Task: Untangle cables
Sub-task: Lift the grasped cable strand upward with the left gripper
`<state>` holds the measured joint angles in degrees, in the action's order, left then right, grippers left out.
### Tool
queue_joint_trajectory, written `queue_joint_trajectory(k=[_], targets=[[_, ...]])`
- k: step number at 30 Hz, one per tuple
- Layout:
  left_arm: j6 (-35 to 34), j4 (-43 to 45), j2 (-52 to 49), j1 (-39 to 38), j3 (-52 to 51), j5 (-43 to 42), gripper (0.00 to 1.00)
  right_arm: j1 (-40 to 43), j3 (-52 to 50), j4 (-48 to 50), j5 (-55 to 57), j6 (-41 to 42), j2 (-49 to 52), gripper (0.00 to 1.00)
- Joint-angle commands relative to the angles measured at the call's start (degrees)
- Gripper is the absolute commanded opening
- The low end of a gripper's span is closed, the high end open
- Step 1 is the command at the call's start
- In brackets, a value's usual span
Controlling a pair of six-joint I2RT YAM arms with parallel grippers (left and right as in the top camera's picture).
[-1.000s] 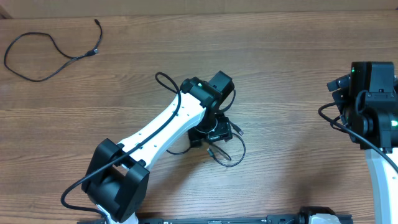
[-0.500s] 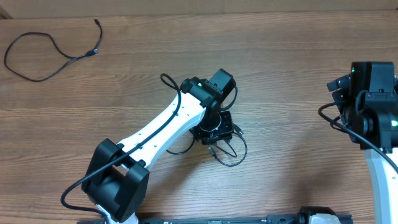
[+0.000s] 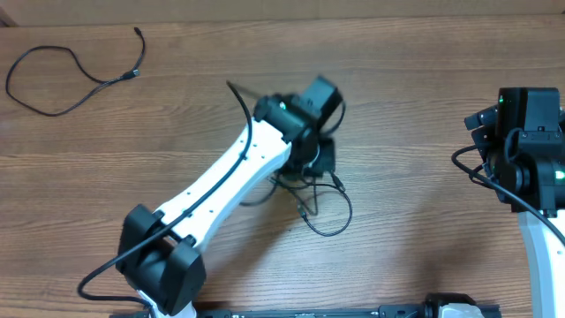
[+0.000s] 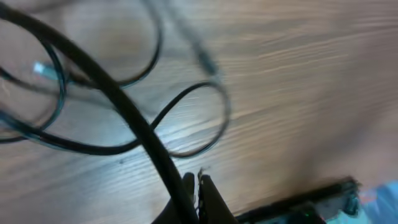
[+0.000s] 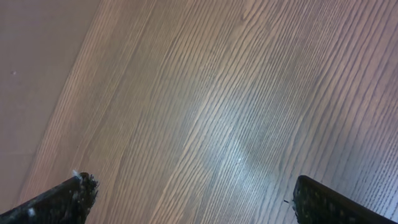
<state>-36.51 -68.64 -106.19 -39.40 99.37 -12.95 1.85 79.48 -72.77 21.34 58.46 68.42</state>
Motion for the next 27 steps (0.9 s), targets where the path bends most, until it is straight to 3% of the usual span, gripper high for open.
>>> queue_joint_trajectory(k=[1, 6, 10, 15, 20, 27], targets=[[9.79, -2.73, 1.44, 0.0, 14.47, 1.73, 0.04, 0.15, 0.42, 0.22, 0.9, -0.22, -0.15, 1.0], [14.71, -6.16, 1.44, 0.5, 35.34, 3.3, 0.04, 0.15, 0.42, 0.22, 0.9, -0.22, -0.15, 1.0], [21.44, -5.55, 1.49, 0.68, 44.98, 3.69, 0.04, 0.15, 0.42, 0.22, 0.9, -0.22, -0.15, 1.0], [23.3, -3.91, 2.05, 1.64, 54.69, 8.5, 0.04, 0.15, 0.42, 0.22, 0.9, -0.22, -0.15, 1.0], [23.23, -3.02, 2.19, 3.37, 57.77, 11.63, 0.04, 0.15, 0.42, 0.22, 0.9, -0.22, -0.15, 1.0], [22.88, 11.72, 2.89, 5.35, 60.0, 10.45, 0.04, 0.15, 0.42, 0.22, 0.9, -0.22, -0.15, 1.0]])
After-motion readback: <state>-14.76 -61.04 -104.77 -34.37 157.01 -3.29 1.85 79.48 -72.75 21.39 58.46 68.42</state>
